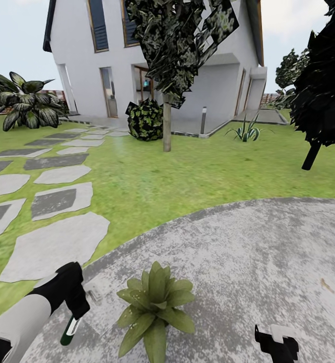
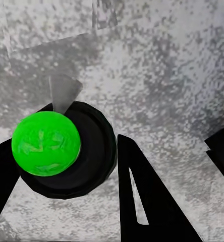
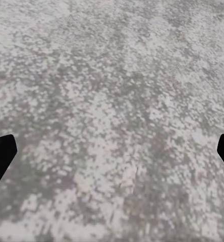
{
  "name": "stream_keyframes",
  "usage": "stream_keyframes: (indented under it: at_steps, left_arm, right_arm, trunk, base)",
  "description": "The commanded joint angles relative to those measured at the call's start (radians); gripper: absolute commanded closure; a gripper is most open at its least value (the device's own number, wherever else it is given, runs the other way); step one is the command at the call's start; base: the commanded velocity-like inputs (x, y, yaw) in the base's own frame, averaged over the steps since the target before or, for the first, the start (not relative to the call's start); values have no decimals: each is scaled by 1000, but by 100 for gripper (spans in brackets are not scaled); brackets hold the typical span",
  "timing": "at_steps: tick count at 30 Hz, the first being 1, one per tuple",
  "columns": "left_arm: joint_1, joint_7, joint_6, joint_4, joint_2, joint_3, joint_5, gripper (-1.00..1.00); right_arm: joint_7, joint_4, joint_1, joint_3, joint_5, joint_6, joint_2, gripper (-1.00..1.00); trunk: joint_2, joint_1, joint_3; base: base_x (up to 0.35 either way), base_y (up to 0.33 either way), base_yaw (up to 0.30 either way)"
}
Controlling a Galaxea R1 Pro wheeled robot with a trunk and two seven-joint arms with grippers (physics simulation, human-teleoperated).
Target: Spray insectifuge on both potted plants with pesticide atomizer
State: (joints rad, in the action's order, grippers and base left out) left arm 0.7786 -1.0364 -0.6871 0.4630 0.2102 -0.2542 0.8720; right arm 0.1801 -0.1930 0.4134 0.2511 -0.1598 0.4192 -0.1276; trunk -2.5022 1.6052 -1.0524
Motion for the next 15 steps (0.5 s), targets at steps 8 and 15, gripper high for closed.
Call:
stream_keyframes:
  at_steps: [8,15]
  left_arm:
    - [-2,15,-4,-1,2,-1,0,100]
    - [-2,16,-5,1,-1,1,-3,100]
  right_arm:
    - [4,1,1,5,-11,3,0,-100]
    - [4,1,1,5,-11,3,0,-100]
  trunk:
    - [0,0,-1]
    - [0,0,-1]
  base:
    - [0,-45,0]
    - [-1,-250,0]
